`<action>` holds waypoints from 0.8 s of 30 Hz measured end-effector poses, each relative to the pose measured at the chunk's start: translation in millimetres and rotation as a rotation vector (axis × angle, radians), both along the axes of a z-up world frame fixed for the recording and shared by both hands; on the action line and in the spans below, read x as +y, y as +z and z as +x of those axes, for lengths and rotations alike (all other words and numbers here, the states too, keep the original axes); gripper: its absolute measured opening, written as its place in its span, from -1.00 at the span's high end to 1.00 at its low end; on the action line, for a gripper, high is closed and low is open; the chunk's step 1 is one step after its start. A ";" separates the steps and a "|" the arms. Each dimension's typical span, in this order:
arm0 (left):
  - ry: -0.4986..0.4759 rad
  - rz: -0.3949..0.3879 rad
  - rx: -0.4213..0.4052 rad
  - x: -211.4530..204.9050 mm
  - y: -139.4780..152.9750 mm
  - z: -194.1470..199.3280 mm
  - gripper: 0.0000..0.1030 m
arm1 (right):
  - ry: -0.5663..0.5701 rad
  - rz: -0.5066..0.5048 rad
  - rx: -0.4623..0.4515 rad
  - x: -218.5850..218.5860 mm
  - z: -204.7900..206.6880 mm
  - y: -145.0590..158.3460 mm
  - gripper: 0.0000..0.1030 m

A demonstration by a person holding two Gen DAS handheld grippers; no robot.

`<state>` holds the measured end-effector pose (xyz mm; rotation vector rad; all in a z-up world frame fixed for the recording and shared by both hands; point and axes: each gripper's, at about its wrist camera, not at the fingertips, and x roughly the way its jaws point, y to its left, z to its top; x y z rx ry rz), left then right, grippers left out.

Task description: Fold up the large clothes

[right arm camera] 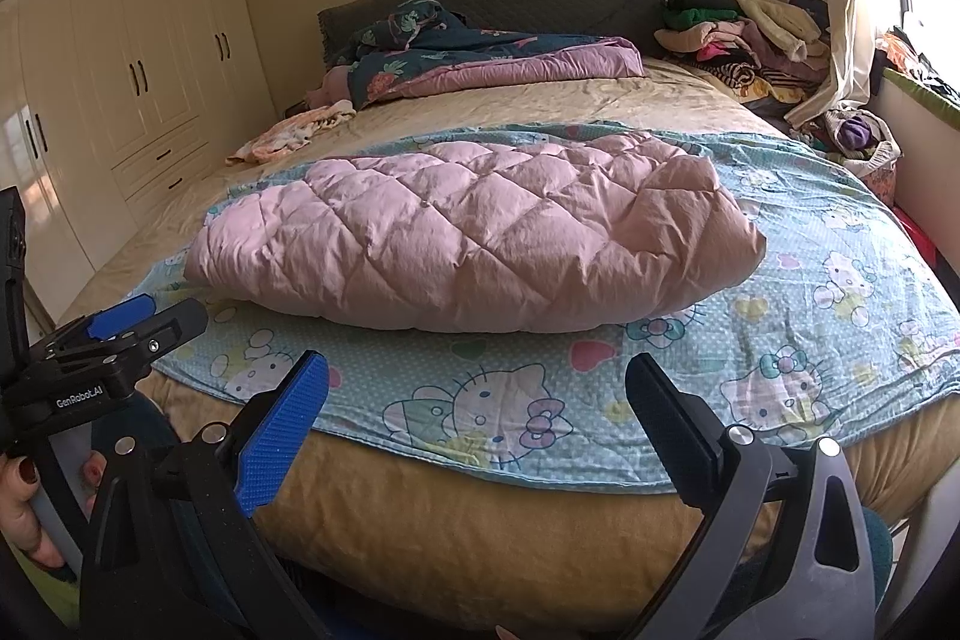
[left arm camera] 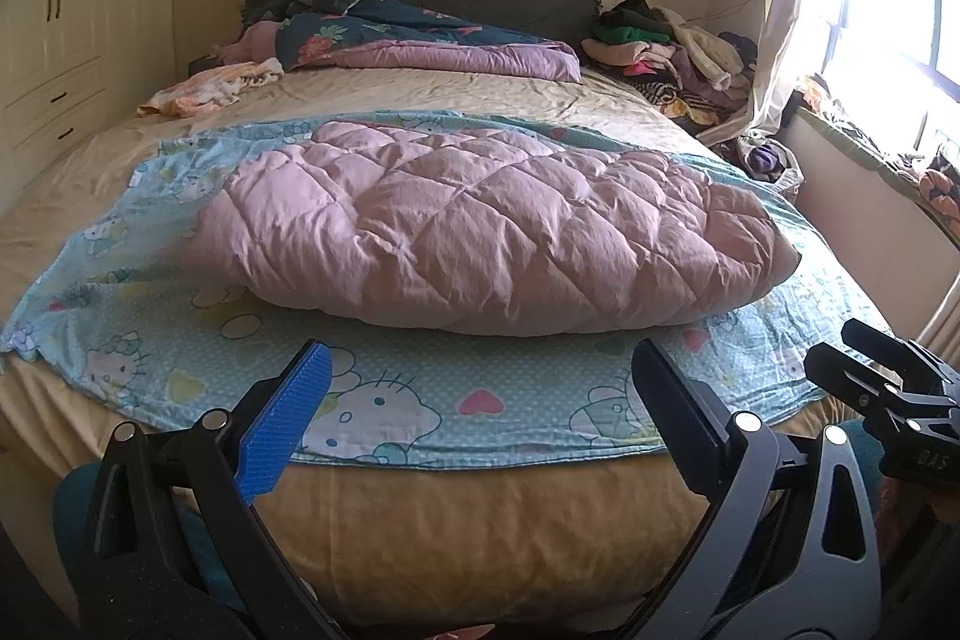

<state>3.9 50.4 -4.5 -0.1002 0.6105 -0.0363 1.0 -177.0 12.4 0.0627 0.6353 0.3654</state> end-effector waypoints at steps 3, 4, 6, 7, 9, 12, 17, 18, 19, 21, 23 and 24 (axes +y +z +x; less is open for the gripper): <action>-0.001 0.000 0.000 0.4 0.0 -0.1 -0.82 | 0.000 -0.001 0.000 0.6 -0.3 0.5 -0.92; -0.002 0.000 -0.001 0.3 0.0 0.1 -0.82 | 0.000 0.000 0.000 0.7 -0.4 0.7 -0.92; 0.000 0.002 0.000 0.4 0.0 0.0 -0.82 | 0.001 -0.003 -0.001 1.0 -0.3 0.5 -0.92; 0.000 0.001 -0.001 0.4 -0.1 -0.1 -0.82 | 0.002 -0.003 0.000 1.6 -0.2 0.7 -0.92; 0.004 0.003 -0.002 1.4 1.5 0.0 -0.82 | 0.005 -0.005 0.001 2.9 -0.5 1.2 -0.92; 0.004 0.003 -0.001 1.2 1.0 -0.4 -0.82 | 0.010 -0.009 -0.001 5.4 -1.2 2.2 -0.92; 0.004 0.004 -0.002 1.3 1.2 -0.3 -0.82 | 0.012 -0.013 0.000 7.1 -1.4 2.9 -0.92; 0.004 0.003 -0.001 0.9 0.8 -0.1 -0.82 | 0.012 -0.011 -0.001 6.9 -1.5 2.6 -0.92; 0.004 0.002 0.000 1.5 1.1 0.2 -0.82 | 0.012 -0.012 -0.001 7.3 -1.6 2.9 -0.92; 0.003 0.002 0.000 0.7 0.5 0.4 -0.82 | 0.012 -0.013 -0.002 7.8 -1.3 2.6 -0.92; 0.003 0.000 0.001 2.1 0.6 -0.7 -0.82 | 0.013 -0.016 -0.002 8.5 -1.6 2.9 -0.92; 0.003 -0.001 0.003 3.3 1.4 -0.6 -0.82 | 0.012 -0.015 -0.002 8.4 -1.7 2.8 -0.92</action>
